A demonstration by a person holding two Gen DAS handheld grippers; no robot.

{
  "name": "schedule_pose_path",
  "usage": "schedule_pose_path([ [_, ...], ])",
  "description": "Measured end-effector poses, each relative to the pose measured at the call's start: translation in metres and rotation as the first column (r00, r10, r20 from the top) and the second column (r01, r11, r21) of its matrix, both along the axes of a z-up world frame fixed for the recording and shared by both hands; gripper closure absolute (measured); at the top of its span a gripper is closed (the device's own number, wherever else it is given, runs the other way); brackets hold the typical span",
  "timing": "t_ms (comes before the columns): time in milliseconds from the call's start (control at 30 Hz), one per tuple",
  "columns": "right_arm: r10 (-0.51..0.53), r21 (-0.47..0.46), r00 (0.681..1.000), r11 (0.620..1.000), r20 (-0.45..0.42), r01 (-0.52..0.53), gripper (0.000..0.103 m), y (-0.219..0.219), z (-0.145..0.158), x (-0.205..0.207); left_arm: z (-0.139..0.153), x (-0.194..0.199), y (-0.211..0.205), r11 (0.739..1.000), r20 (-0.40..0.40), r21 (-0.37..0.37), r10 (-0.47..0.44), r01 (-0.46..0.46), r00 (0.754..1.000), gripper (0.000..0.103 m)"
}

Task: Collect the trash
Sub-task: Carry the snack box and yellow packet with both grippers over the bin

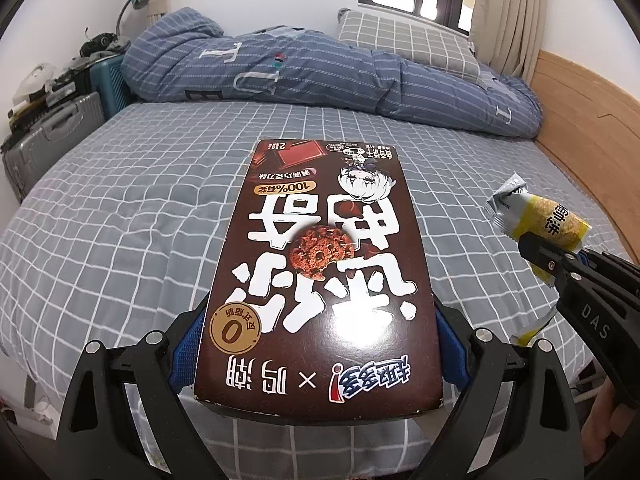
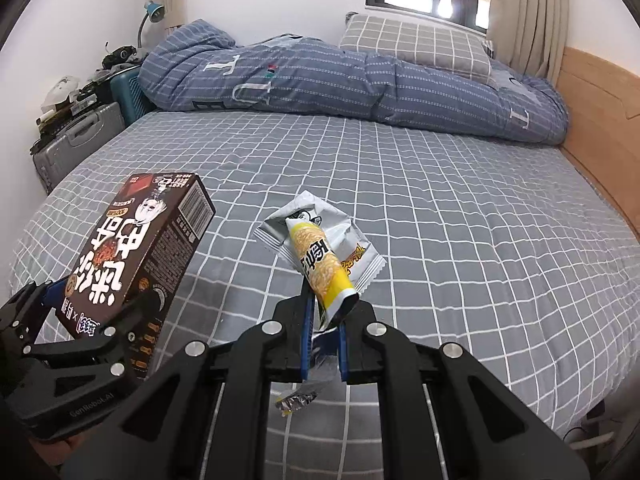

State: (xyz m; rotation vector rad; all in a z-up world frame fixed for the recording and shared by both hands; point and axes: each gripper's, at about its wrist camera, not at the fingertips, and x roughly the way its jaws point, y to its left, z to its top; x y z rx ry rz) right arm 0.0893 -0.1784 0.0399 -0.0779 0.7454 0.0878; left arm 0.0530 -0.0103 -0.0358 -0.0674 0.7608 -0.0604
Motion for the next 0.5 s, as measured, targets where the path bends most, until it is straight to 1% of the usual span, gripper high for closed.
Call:
schedule_pose_path([
  [267, 0.003, 0.013, 1.0, 1.0, 0.005, -0.003, 0.094, -0.001, 0.005, -0.033, 0.006, -0.039, 0.003, 1.0, 0.006, -0.009, 0.01, -0.01, 1.0, 0.014],
  [500, 0.005, 0.017, 1.0, 1.0, -0.007, -0.005, 0.094, -0.003, 0.002, -0.07, 0.012, -0.074, 0.002, 1.0, 0.018, -0.009, 0.007, -0.007, 1.0, 0.014],
])
